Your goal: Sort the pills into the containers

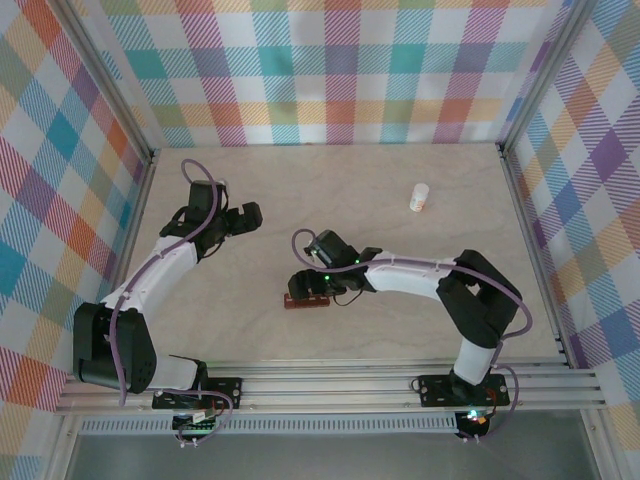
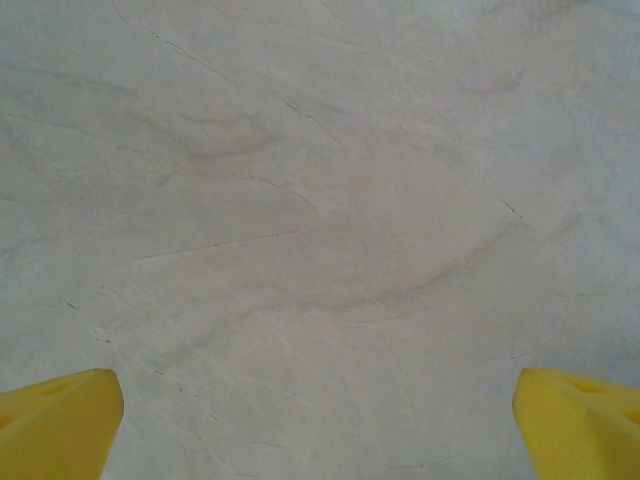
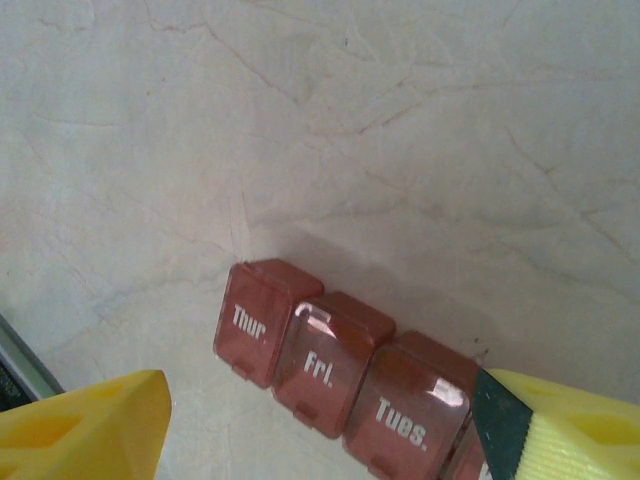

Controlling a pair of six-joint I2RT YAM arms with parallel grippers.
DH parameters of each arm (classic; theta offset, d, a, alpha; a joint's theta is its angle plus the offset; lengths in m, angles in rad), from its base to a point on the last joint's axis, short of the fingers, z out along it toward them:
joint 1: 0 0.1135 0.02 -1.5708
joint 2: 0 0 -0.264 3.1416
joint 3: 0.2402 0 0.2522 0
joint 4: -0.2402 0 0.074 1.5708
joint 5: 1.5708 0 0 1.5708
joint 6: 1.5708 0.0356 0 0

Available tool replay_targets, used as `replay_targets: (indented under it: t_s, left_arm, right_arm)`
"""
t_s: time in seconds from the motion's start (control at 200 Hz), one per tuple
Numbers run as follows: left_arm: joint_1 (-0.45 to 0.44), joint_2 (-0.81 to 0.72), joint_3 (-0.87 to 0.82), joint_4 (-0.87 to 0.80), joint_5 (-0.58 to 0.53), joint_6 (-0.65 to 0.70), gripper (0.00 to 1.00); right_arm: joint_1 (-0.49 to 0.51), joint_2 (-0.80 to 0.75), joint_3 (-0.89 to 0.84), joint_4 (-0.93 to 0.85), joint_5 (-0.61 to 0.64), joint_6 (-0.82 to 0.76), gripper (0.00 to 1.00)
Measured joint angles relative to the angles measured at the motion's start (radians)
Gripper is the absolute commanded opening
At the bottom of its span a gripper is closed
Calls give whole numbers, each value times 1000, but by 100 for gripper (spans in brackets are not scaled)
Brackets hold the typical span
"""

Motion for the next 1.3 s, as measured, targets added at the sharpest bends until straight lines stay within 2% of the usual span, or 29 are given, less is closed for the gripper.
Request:
replay_targets:
  t_s: [0.4,0.64,1.04,1.3]
  left_arm:
    - [0,0,0,-1,0,0,100]
    - [0,0,1,-1,0,0,100]
    - [0,0,1,-2,0,3,100]
    - [0,0,13,-9,0,4,100]
  right_arm:
    - [23,-45,-39,7,0,-1,82]
    - [16,-59,18,-37,41,-24,84]
    - [-16,68,79,-56,65,-53,84]
    - [-16,77,75,-59,47,-53,82]
